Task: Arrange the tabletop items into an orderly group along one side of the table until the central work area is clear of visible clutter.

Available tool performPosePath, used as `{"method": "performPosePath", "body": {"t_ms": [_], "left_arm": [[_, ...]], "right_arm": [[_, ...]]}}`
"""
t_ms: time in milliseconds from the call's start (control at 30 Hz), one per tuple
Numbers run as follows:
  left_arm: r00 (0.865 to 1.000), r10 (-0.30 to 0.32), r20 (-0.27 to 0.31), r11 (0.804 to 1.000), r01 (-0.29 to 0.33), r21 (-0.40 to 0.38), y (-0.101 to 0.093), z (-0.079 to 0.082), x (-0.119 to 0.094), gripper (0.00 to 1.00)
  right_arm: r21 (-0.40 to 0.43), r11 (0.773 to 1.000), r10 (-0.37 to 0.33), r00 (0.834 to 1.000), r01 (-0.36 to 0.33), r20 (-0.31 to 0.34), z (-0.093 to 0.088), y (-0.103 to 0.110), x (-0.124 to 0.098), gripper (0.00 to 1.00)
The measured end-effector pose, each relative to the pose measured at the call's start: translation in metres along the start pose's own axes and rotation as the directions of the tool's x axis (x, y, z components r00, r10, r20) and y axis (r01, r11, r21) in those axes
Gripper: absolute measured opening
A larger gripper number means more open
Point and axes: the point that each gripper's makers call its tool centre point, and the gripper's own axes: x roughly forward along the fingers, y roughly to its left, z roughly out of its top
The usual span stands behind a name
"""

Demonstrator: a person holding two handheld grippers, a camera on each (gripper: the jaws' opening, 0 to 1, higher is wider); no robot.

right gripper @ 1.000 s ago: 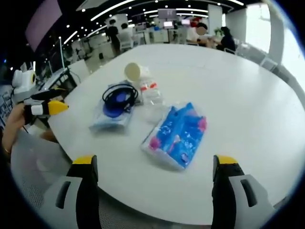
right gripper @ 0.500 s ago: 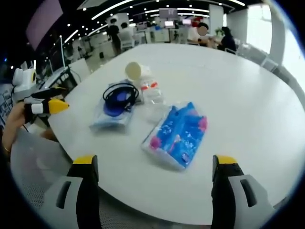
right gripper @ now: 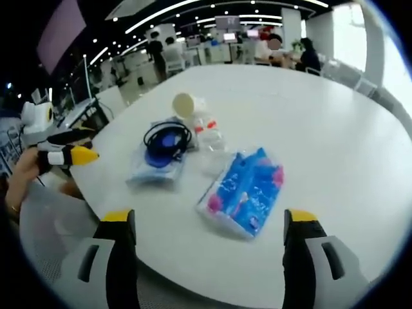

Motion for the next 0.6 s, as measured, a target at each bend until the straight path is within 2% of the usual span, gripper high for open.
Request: {"method": "performPosePath", "body": {"t_ms": [133, 367, 600], "left_arm": [[1.0, -0.004, -0.002, 1.0, 0.004, -0.001, -0.001, -0.001, -0.001, 0.93], [1.0, -0.004, -0.008, 1.0, 0.004, -0.011, 0.001, -0.003, -0.001, 0.92], [1.0, -0.008, -0.013, 1.0, 0.008, -0.016, -0.001, -0.004, -0.001, 0.91]], "right_arm": [[-0.005, 1.0, 0.02, 1.0, -0.02, 0.003, 0.009, 0.003, 0.005, 0.93], [-0.034, 0.998, 0.049, 0.998, -0.048, 0.035, 0.041, 0.006, 0.015, 0.91], [-0.046, 0.997, 0.063, 0.997, -0.061, 0.039, 0.06, 0.005, 0.028, 0.91]]}}
